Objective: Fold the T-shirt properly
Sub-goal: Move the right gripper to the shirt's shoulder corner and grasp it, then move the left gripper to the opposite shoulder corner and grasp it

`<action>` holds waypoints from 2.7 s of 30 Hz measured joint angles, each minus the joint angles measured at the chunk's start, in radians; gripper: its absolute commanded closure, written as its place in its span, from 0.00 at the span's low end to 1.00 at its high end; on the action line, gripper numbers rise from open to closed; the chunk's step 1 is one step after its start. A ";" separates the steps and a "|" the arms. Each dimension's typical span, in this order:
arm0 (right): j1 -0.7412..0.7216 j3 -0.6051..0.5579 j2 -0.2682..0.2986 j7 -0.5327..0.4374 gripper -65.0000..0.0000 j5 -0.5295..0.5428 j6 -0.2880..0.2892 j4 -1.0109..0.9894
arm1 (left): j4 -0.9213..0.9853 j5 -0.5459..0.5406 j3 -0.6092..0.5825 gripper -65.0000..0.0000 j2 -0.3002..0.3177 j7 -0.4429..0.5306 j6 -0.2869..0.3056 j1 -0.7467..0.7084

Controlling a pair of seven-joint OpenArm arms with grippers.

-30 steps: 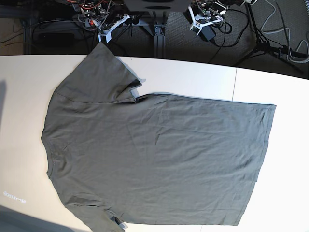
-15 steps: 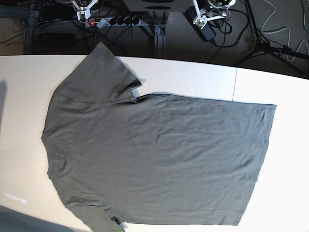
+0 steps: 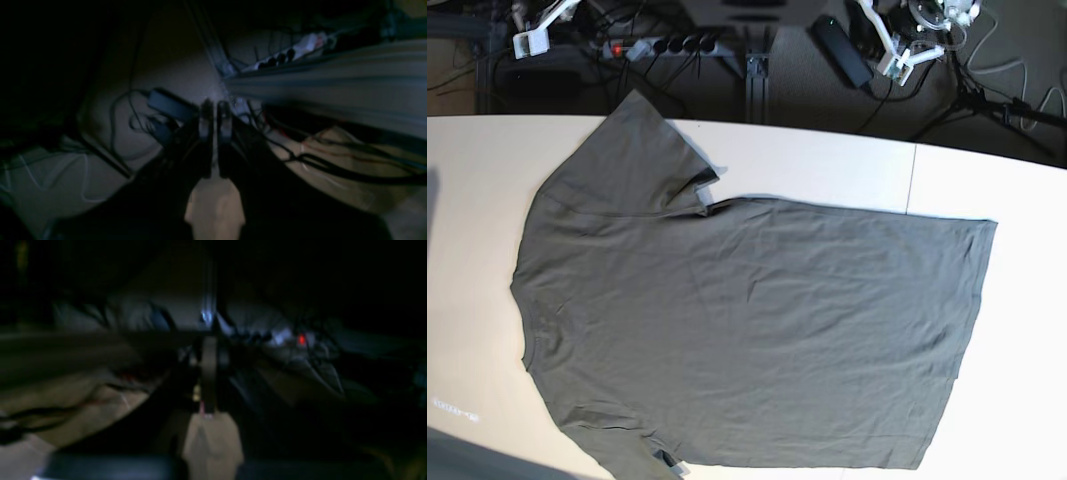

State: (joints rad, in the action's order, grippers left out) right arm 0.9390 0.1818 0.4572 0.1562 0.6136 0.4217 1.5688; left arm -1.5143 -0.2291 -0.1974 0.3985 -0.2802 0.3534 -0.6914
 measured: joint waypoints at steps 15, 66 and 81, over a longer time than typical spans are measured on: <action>-0.113 0.172 0.000 0.142 0.42 0.287 0.001 0.237 | -0.199 -0.001 0.045 0.88 0.048 -0.083 0.001 -0.090; -0.352 0.095 -0.305 0.275 0.42 0.342 0.000 0.053 | -0.209 0.000 0.045 0.88 0.064 -0.204 0.001 -0.090; -0.438 0.071 -0.314 0.250 0.93 0.125 -0.007 0.034 | -0.449 -0.334 0.376 0.88 0.080 -0.323 0.045 -0.076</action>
State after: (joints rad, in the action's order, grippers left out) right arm 0.5011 0.2527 0.1432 0.4061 0.7383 0.4149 1.6024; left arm -1.9633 -0.5632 0.1787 0.4786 -0.6033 0.3988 -0.7670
